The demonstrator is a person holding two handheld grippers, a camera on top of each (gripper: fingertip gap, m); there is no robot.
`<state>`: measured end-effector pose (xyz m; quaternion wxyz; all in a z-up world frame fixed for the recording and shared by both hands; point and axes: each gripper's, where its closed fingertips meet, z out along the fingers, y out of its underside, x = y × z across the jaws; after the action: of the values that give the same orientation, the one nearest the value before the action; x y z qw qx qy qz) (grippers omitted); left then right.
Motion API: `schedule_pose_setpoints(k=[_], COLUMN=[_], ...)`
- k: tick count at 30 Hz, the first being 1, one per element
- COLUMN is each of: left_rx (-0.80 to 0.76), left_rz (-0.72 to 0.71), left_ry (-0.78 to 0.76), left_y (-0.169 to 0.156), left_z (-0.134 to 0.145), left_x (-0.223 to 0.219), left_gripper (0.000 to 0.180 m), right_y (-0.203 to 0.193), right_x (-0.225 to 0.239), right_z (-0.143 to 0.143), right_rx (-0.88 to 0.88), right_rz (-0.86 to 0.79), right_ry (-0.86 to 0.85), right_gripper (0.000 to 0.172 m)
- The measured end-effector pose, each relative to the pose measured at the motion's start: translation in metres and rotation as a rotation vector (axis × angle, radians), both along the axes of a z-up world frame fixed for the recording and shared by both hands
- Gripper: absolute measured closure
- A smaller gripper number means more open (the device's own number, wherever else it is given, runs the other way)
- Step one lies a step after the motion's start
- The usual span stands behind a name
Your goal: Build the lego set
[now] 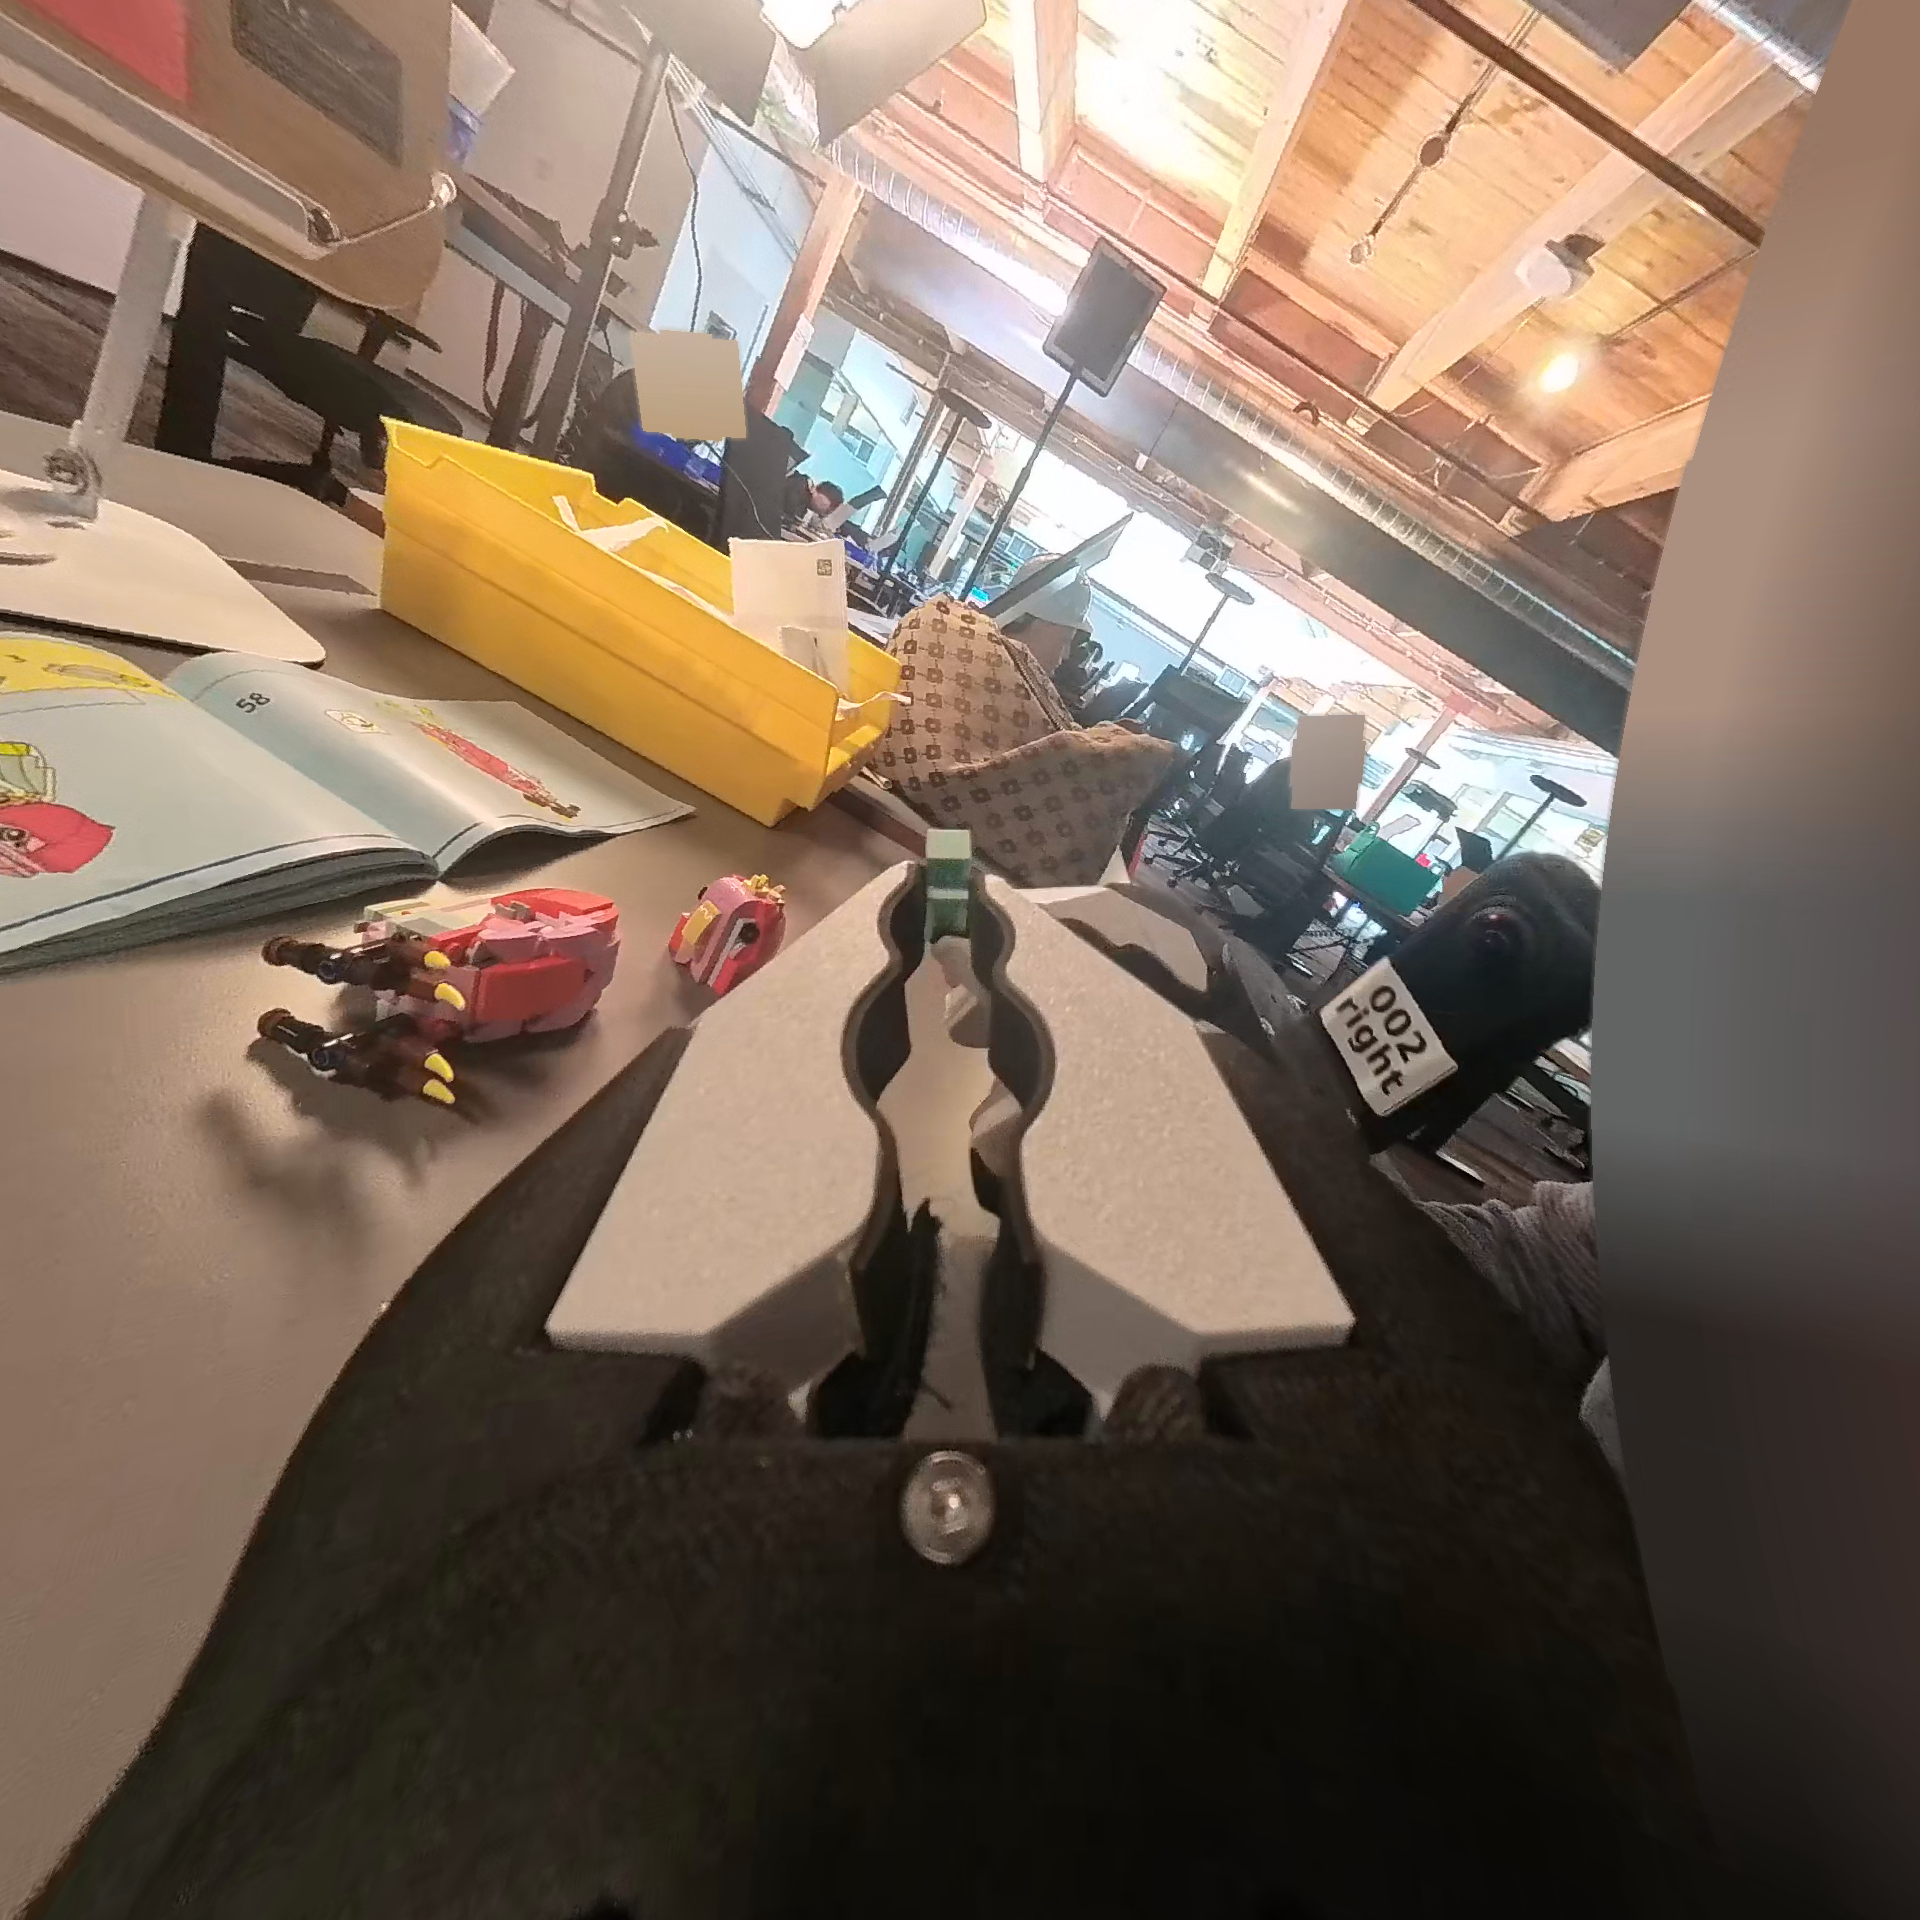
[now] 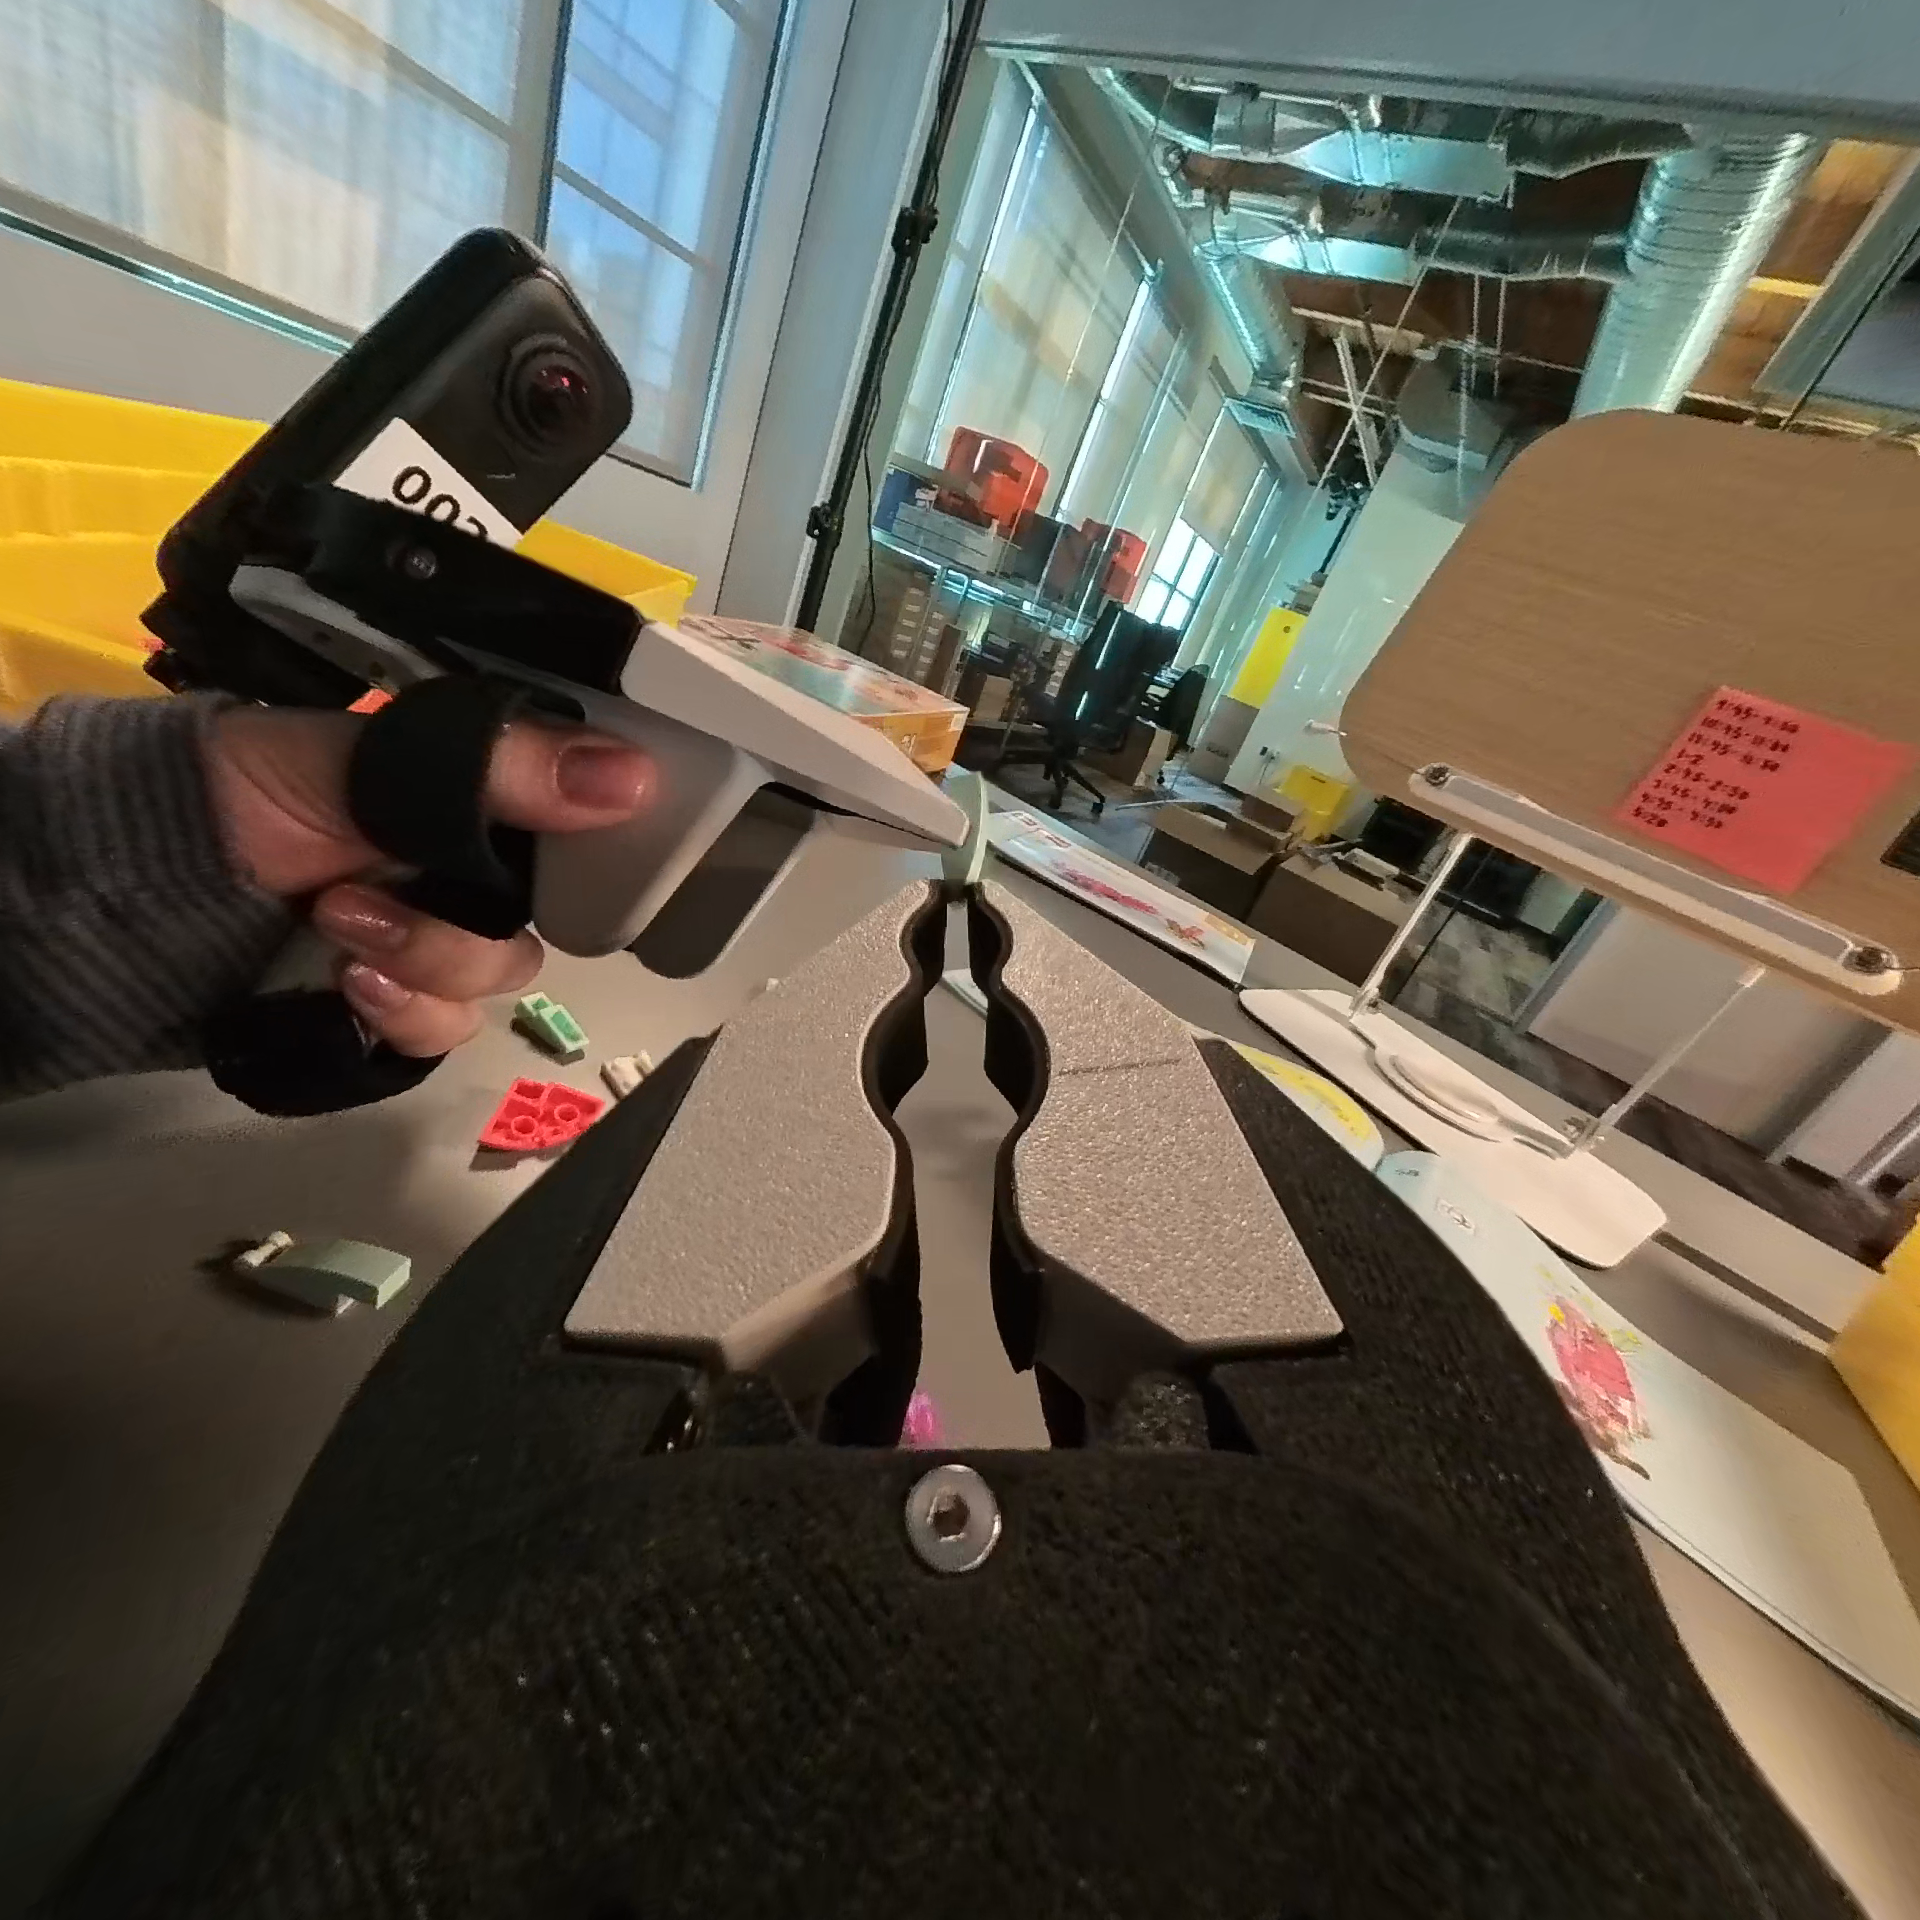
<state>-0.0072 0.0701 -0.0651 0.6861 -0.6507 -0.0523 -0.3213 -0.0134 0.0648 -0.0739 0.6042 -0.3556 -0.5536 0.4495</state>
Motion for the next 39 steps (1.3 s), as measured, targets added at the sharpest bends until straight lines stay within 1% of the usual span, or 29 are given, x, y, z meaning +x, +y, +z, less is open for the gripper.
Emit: schedule_pose_setpoints(k=[6,10,12,13,14,15,16,18,21,23,25,27,29,32,35,37,39], left_rx=[-0.016,-0.068,-0.096,-0.119,-0.156,-0.208,-0.263,-0.323,-0.307,-0.303,-0.327,-0.361,-0.398,-0.452,-0.522,-0.552,-0.588], left_rz=[-0.007,-0.008,0.006,0.024,0.049,0.067,0.074,0.061,0.035,0.019,0.019,0.007,-0.013,-0.07,-0.09,-0.1,-0.118], left_ry=[-0.02,-0.002,0.037,0.076,0.131,0.192,0.248,0.325,0.347,0.335,0.339,0.358,0.392,0.453,0.538,0.562,0.559], left_y=[-0.004,-0.008,-0.015,-0.018,-0.021,-0.024,-0.026,-0.03,-0.029,-0.026,-0.025,-0.028,-0.031,-0.029,-0.024,-0.024,-0.027], left_z=[-0.005,-0.011,-0.015,-0.02,-0.027,-0.036,-0.046,-0.056,-0.054,-0.051,-0.053,-0.058,-0.064,-0.075,-0.089,-0.094,-0.098], left_x=[-0.002,-0.003,-0.004,-0.006,-0.008,-0.009,-0.009,-0.003,0.008,0.013,0.011,0.012,0.015,0.029,0.039,0.043,0.044], left_gripper=[0.174,0.173,0.164,0.164,0.162,0.156,0.15,0.145,0.146,0.146,0.146,0.146,0.148,0.149,0.149,0.149,0.149], right_y=[-0.002,-0.002,0.001,0.003,0.004,0.006,0.008,0.008,0.002,0.001,0.008,0.014,0.02,0.019,0.025,0.029,0.033], right_x=[-0.001,-0.001,0.001,0.002,0.003,0.004,0.005,0.008,0.012,0.014,0.019,0.03,0.042,0.056,0.062,0.065,0.069], right_z=[-0.003,-0.01,-0.012,-0.015,-0.018,-0.021,-0.024,-0.03,-0.034,-0.04,-0.053,-0.074,-0.089,-0.105,-0.118,-0.119,-0.117], right_rx=[0.099,0.196,0.257,0.288,0.325,0.366,0.403,0.454,0.511,0.607,0.772,0.939,1.064,1.135,1.203,1.209,1.165], right_rz=[-0.019,-0.024,-0.031,-0.034,-0.032,-0.028,-0.029,-0.009,0.033,0.039,0.031,0.073,0.114,0.192,0.207,0.199,0.199], right_ry=[-0.01,-0.042,-0.053,-0.061,-0.07,-0.078,-0.087,-0.097,-0.097,-0.117,-0.186,-0.307,-0.399,-0.472,-0.517,-0.541,-0.606], right_gripper=[0.171,0.171,0.171,0.172,0.172,0.171,0.171,0.171,0.171,0.171,0.171,0.171,0.171,0.171,0.169,0.169,0.162])
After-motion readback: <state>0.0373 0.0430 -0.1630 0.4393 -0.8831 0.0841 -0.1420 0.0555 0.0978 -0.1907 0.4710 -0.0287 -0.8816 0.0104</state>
